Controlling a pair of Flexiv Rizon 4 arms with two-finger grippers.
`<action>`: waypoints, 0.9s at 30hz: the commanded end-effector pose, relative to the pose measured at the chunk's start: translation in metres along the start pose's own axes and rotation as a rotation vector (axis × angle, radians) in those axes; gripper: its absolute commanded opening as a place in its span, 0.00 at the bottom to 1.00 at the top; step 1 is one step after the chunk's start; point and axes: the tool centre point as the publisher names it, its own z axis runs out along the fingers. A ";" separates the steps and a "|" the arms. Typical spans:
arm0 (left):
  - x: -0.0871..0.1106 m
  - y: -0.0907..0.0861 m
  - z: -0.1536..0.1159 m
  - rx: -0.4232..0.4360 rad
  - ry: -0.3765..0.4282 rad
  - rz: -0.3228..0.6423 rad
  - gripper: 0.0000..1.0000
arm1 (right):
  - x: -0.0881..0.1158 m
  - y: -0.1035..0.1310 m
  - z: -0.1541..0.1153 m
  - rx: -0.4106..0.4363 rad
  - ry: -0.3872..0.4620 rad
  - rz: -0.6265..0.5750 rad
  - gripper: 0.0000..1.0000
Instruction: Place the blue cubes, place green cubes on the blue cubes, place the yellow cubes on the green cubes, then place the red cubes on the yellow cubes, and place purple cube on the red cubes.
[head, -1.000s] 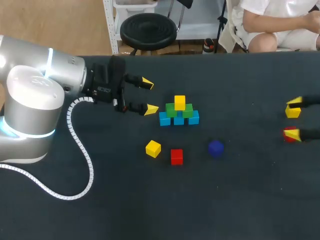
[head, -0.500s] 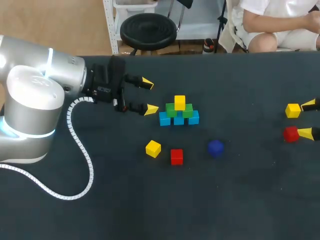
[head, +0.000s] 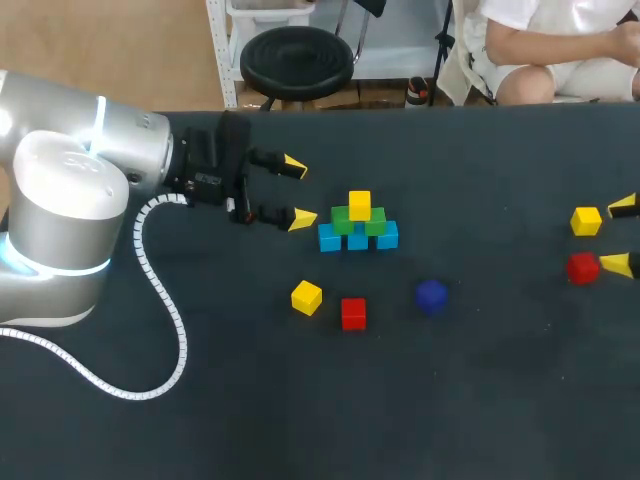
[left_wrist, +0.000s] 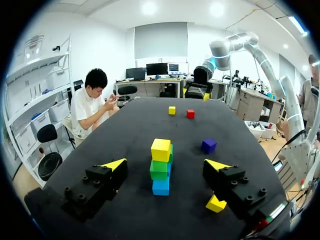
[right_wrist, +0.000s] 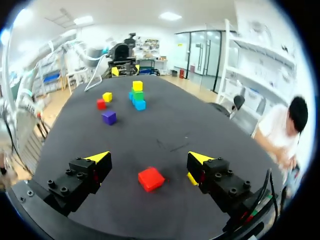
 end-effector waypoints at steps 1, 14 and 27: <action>0.001 -0.001 -0.001 -0.002 -0.005 0.002 1.00 | -0.008 -0.026 -0.026 -0.073 0.056 -0.098 1.00; 0.001 -0.001 -0.001 -0.002 -0.005 0.002 1.00 | 0.000 -0.065 -0.018 -0.342 0.093 -0.274 1.00; 0.001 -0.001 -0.001 -0.002 -0.005 0.002 1.00 | 0.045 -0.063 0.009 -0.313 0.097 -0.232 1.00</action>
